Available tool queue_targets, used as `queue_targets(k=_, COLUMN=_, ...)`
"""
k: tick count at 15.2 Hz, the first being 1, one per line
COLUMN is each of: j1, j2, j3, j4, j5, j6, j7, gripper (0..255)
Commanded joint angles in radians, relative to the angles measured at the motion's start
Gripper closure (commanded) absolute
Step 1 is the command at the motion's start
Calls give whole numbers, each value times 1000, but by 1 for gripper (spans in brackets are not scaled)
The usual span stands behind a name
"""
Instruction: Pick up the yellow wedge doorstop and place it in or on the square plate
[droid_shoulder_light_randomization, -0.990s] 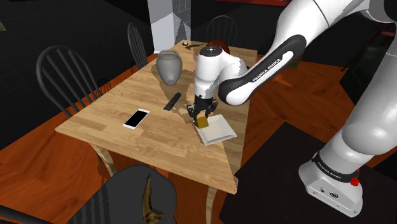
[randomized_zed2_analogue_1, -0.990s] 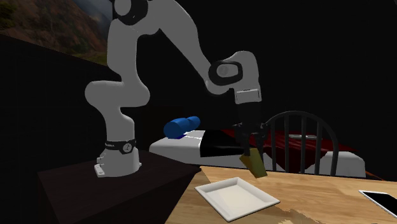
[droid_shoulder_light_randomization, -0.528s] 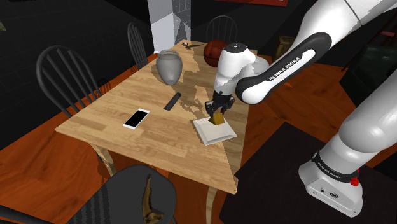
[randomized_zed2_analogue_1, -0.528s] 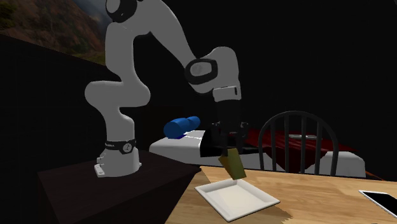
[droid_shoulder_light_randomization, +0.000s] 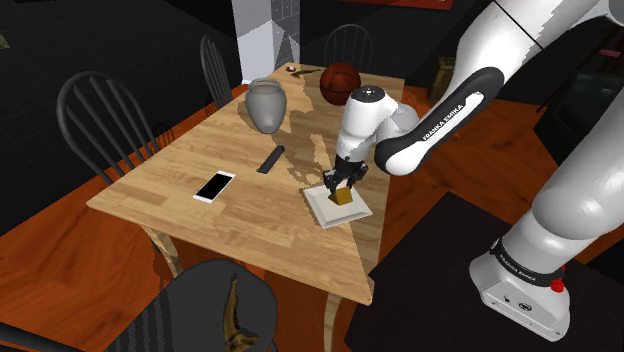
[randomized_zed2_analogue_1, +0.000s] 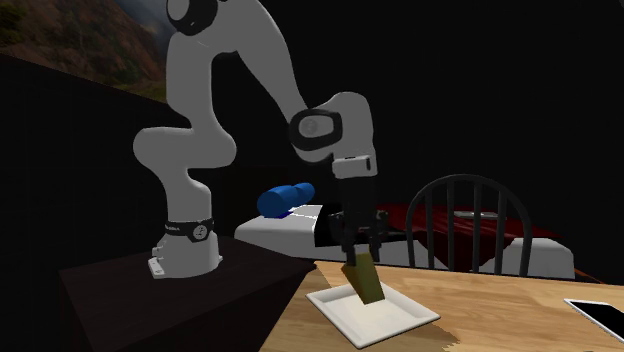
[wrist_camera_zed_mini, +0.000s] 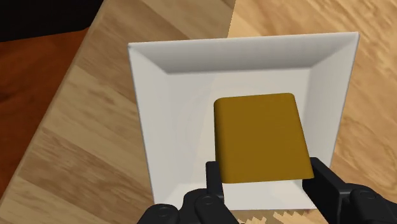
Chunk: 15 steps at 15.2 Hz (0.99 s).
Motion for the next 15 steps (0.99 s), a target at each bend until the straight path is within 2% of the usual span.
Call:
queue_targets(k=1, j1=6, j2=34, j3=-14, j4=5, j5=-57, j6=19, j7=45, gripper=255)
queue_targets(k=7, j1=50, j2=138, j3=-86, j4=26, j5=-236, j6=74, j7=186, gripper=255)
queue_targets(k=15, j1=51, j2=138, j3=-88, j4=26, j5=-236, j6=74, j7=186, gripper=255)
